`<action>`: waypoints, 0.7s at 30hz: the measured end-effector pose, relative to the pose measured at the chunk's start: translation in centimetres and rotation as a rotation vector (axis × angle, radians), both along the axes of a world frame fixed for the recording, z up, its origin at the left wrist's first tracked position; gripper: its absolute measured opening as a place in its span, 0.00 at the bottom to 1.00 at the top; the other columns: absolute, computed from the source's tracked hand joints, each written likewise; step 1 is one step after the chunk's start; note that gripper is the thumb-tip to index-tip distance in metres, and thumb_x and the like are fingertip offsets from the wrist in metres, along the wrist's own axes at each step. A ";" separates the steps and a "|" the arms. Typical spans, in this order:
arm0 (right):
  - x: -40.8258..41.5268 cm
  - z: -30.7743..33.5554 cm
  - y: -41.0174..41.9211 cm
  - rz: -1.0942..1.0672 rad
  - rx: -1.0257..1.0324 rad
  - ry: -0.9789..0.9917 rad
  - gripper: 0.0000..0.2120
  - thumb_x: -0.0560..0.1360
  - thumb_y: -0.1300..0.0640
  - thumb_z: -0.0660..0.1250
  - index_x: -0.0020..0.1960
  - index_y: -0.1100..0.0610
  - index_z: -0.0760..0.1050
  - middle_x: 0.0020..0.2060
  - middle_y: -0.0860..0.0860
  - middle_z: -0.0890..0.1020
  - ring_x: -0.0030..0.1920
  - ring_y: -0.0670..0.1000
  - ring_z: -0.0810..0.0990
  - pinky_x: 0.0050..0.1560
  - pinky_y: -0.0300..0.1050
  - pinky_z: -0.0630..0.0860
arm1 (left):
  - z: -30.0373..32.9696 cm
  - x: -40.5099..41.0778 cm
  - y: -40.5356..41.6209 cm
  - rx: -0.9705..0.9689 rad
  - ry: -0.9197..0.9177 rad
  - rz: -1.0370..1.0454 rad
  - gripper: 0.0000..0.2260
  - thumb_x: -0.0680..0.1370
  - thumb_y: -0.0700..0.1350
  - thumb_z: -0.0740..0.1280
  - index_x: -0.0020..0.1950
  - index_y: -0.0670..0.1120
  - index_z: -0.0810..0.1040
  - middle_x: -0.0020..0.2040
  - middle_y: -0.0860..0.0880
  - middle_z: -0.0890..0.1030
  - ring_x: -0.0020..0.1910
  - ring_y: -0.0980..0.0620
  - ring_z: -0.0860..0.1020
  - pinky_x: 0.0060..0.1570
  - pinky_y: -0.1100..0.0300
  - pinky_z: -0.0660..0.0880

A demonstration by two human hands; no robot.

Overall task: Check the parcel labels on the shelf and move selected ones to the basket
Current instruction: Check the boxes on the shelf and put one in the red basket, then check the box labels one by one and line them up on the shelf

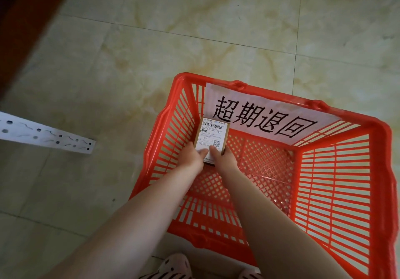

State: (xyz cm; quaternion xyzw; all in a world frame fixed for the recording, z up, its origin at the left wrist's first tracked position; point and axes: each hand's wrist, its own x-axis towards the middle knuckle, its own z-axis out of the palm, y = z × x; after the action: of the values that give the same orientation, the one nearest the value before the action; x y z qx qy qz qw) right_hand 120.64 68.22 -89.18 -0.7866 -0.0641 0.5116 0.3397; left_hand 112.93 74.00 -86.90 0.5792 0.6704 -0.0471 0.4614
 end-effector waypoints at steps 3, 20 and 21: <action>0.1 0.2 0.1 0.011 -0.005 0.006 0.22 0.80 0.49 0.64 0.71 0.57 0.69 0.63 0.55 0.79 0.61 0.56 0.79 0.58 0.50 0.76 | 0.0 0.1 0.1 -0.013 -0.007 0.010 0.18 0.78 0.48 0.67 0.65 0.40 0.74 0.63 0.43 0.79 0.62 0.44 0.77 0.56 0.58 0.70; -1.1 11.1 -3.3 -0.042 -0.208 -0.028 0.28 0.77 0.44 0.67 0.67 0.63 0.74 0.55 0.58 0.82 0.55 0.58 0.81 0.61 0.54 0.77 | 11.3 -2.5 -3.2 -0.204 -0.036 0.278 0.25 0.76 0.58 0.66 0.64 0.40 0.78 0.61 0.40 0.81 0.60 0.40 0.79 0.59 0.53 0.74; -1.4 13.4 -3.7 -0.078 -0.164 0.006 0.25 0.77 0.45 0.68 0.66 0.63 0.76 0.51 0.55 0.83 0.51 0.55 0.81 0.58 0.53 0.78 | 13.2 -3.2 -3.5 -0.215 -0.076 0.310 0.25 0.75 0.59 0.67 0.62 0.40 0.79 0.59 0.40 0.82 0.58 0.40 0.80 0.59 0.50 0.76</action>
State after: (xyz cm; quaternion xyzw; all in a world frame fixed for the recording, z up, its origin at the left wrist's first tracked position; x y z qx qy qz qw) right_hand 119.19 64.51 -75.78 -0.8122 0.0098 0.5038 0.2938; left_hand 109.71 70.53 -73.74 0.4177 0.7246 -0.0250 0.5476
